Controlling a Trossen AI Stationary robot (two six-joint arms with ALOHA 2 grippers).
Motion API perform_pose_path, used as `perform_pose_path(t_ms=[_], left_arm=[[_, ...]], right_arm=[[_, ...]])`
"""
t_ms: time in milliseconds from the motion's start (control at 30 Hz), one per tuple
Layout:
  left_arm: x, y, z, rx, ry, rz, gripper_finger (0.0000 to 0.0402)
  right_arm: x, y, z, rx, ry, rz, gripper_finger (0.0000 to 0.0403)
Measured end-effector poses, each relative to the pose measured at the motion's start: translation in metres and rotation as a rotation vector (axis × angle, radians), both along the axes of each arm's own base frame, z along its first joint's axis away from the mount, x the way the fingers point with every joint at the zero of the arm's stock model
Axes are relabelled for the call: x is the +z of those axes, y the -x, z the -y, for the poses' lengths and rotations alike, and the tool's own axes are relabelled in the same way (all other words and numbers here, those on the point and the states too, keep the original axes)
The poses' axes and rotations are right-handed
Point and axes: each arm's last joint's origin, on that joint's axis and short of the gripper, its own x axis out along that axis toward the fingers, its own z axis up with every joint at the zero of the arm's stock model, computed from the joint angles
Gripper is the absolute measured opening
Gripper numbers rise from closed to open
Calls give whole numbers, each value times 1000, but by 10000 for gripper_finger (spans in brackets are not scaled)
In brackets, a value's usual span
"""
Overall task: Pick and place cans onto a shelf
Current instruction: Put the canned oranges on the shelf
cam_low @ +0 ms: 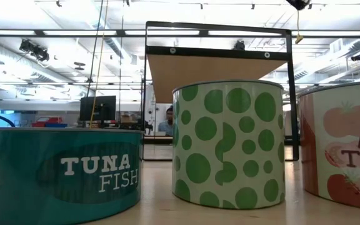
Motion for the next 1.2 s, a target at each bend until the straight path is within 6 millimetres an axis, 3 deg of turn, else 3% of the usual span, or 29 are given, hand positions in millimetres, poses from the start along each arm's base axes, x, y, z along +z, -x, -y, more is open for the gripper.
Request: perform_pose_path(t_ms=[433,767,867,1067,1200], left_arm=[[0,9,16,150,-31,23,203],[-7,18,12,69,-141,-82,203],[-9,23,10,60,-160,-131,203],[7,38,9,-21,-179,-91,203],[18,48,6,-32,-187,-53,203]], right_arm=[[-34,3,-44,35,-33,-368,190],[-74,-20,-90,43,-3,-630,233],[-75,-24,-102,34,67,-667,252],[-71,-29,-117,-5,222,-638,280],[-76,-25,-118,-63,193,-727,305]])
